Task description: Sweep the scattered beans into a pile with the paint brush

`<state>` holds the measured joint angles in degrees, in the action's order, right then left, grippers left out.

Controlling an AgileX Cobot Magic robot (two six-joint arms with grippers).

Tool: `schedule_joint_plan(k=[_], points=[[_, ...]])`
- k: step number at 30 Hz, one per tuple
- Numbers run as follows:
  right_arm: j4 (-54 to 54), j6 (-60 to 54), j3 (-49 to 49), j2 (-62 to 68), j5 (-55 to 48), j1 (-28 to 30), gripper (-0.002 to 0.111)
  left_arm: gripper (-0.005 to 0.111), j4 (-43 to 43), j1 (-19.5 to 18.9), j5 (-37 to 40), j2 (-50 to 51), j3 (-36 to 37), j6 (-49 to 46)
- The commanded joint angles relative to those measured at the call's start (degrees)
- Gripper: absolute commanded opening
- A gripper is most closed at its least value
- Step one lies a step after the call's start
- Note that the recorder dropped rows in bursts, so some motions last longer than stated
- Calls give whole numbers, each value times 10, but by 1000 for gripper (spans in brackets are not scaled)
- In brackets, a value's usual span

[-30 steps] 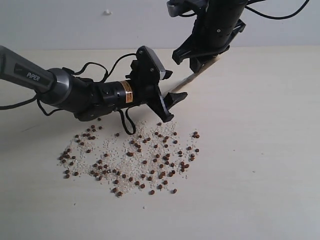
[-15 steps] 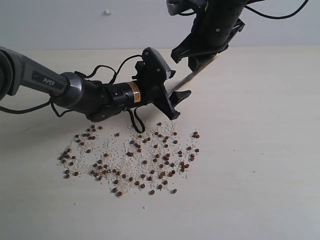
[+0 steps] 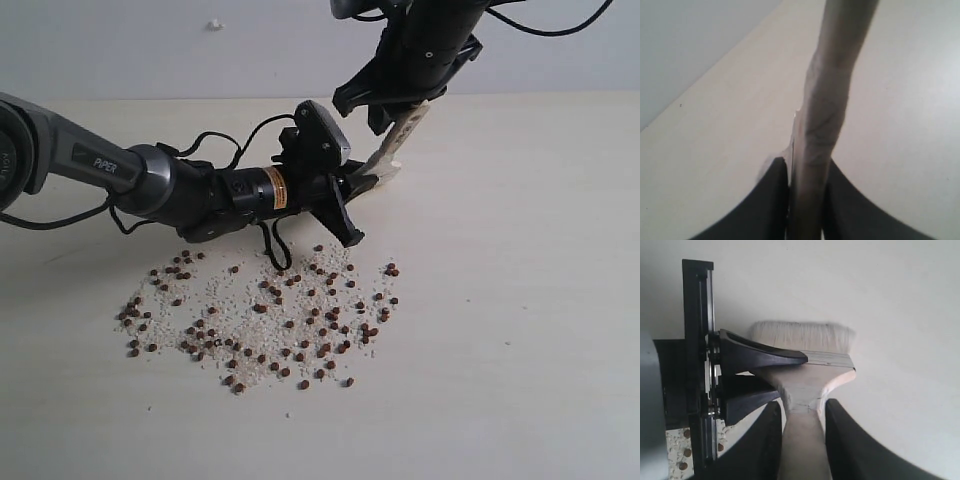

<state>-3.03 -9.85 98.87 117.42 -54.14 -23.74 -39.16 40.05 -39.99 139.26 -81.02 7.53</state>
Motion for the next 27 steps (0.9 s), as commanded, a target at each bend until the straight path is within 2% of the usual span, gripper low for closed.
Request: schedule_joint_plan(k=[1,5,6,7,11,14,17,20,23,27], points=[[-1,1,4,-28,17,-1,31,0,13,0,3,0,-4,16],[0,1,4,-77,37,-1,72,0,11,0,8,-7,-4,19],[0,1,4,-93,45,-1,79,0,5,0,11,-12,-4,24],[0,1,4,-108,50,-1,81,0,0,0,15,-17,-4,30],[0,1,4,-163,61,-1,78,0,-47,0,55,-53,-4,95],[1,-5,4,-202,54,-1,78,0,-156,-6,82,-89,-4,218],[-6,-27,4,-230,39,-1,78,0,-280,-22,68,-122,-4,357],[-24,-43,-15,-251,36,-1,75,0,-381,-54,-11,-142,-4,469],[-58,-75,-54,-270,48,-1,72,0,-410,-98,-141,-146,-4,514],[-126,-173,-128,-297,99,-1,72,0,-437,-157,-268,-146,-4,552]])
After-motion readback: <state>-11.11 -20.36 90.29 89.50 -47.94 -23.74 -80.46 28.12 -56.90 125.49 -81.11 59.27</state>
